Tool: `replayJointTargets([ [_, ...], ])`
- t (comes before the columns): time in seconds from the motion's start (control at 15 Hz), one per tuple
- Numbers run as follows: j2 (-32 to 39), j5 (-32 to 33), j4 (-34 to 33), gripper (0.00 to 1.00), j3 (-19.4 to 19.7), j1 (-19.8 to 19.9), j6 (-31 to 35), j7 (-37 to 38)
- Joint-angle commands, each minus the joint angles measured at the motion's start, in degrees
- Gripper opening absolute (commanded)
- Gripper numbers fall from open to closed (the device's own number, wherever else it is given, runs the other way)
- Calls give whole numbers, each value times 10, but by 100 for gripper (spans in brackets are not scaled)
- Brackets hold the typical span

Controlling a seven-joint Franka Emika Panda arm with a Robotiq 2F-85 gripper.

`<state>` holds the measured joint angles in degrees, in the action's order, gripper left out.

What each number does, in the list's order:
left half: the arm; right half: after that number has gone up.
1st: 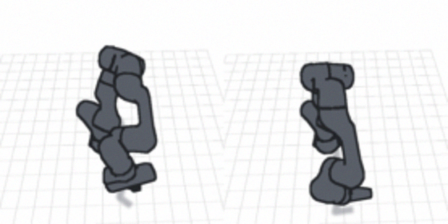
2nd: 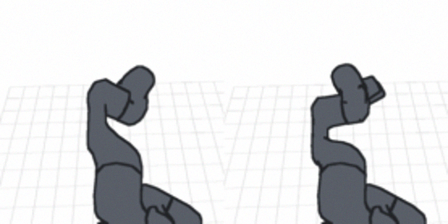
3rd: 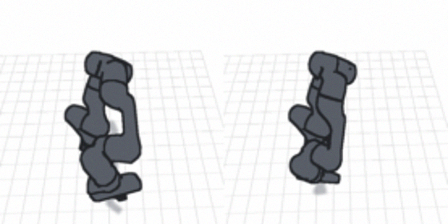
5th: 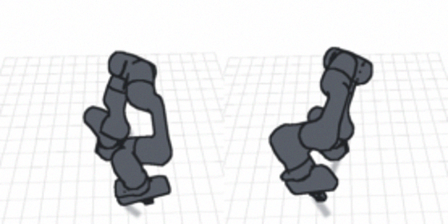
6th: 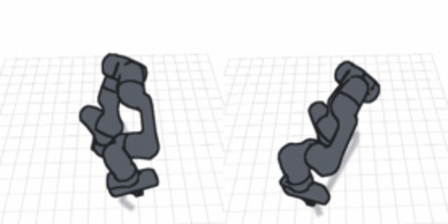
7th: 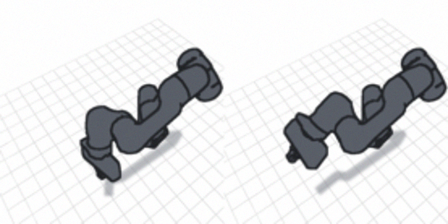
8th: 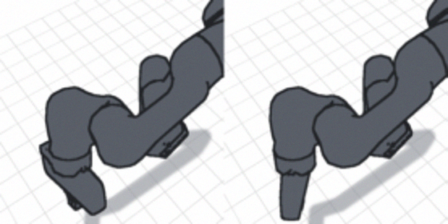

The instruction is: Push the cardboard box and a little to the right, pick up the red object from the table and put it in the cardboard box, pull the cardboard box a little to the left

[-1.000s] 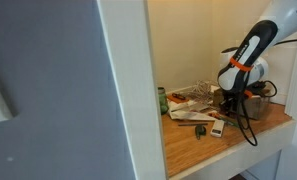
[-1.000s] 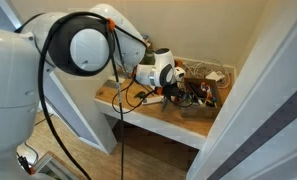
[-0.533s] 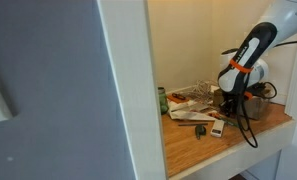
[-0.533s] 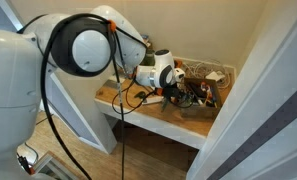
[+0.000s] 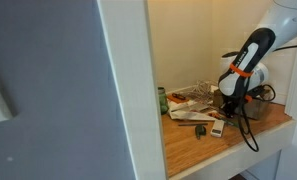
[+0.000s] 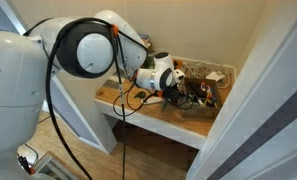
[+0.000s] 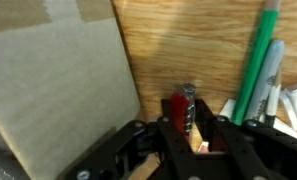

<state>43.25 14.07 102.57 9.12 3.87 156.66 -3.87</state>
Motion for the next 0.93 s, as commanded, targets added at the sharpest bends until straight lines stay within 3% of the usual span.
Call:
replayJointTargets([
  [0.0,11,3,-11,5,12,-10,9,8],
  [0.47,-57,-20,33,7,-6,-1,-20,8],
  [0.87,-142,-57,71,7,-40,22,-87,-23],
])
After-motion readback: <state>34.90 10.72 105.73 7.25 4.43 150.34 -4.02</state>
